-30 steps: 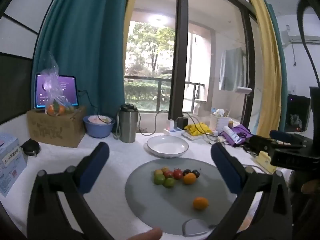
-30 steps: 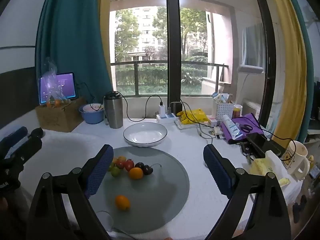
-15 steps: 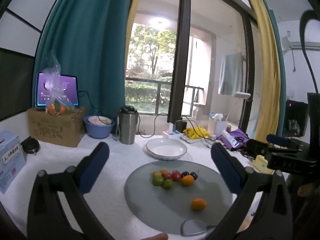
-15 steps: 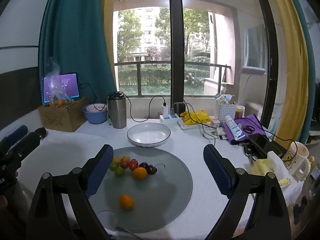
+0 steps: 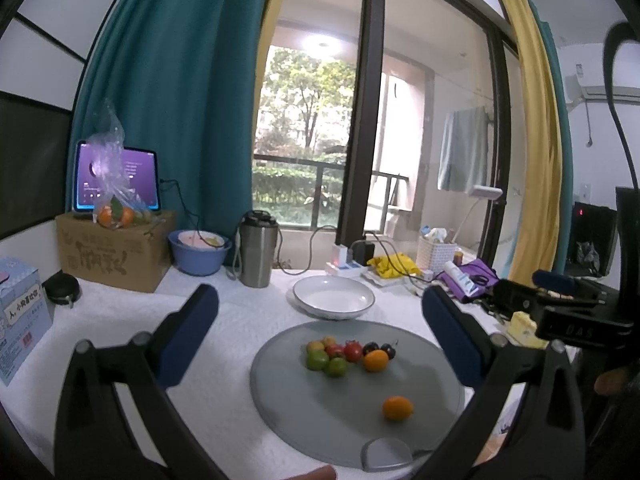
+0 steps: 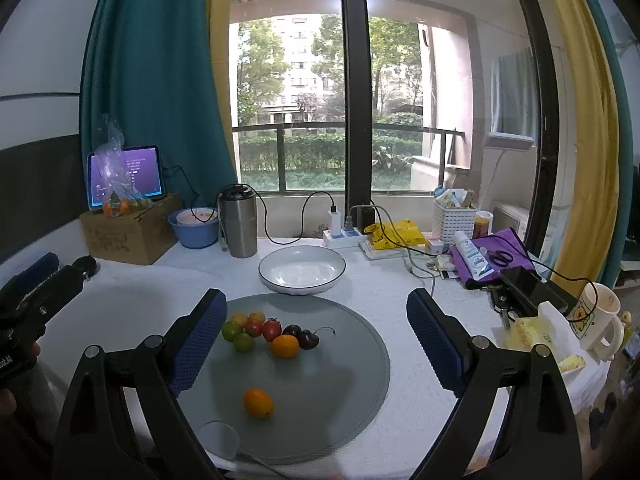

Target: Organize fruits

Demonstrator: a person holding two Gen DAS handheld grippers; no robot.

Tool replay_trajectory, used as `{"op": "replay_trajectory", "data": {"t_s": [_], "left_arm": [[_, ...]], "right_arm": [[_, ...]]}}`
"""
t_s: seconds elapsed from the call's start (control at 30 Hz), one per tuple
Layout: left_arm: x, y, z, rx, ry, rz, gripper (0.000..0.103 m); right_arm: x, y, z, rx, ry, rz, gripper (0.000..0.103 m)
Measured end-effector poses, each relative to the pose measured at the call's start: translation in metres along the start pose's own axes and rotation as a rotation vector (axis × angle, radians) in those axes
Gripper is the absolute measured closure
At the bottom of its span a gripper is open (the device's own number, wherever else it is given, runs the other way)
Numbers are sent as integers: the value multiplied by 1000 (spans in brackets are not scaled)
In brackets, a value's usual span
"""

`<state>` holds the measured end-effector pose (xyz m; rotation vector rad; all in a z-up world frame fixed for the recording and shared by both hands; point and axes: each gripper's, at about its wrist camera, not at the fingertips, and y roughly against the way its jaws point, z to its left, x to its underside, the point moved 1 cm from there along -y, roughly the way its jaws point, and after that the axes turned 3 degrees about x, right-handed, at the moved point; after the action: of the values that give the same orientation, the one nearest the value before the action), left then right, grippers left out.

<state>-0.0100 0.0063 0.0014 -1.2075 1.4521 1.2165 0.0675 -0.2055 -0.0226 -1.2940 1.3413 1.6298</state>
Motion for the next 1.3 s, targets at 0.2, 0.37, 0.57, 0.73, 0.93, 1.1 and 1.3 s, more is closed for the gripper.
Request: {"op": "replay_trajectory", "data": {"t_s": [0.2, 0.37, 0.57, 0.73, 0.93, 1.1, 1.3], "left_arm": [[1, 2, 1, -4, 8, -5, 1], [0, 2, 1, 0, 9, -4, 1], [-2, 4, -2, 11, 5, -11, 1], [-3, 5, -1, 15, 8, -10, 1], [-6, 5, 0, 14, 12, -15, 1], [-9, 9, 1, 17, 17, -32, 1], [-11, 11, 3, 16, 26, -45, 1]], "right_arm": [[0, 1, 2, -2, 2, -1, 10], [0, 2, 3, -6, 7, -1, 10], [0, 1, 2, -6, 6, 0, 10], [0, 1, 3, -8, 7, 1, 10], [0, 1, 3, -10, 7, 1, 10], [-3, 5, 5, -13, 14, -12, 10], [-5, 7, 9, -21, 22, -20, 10]]}}
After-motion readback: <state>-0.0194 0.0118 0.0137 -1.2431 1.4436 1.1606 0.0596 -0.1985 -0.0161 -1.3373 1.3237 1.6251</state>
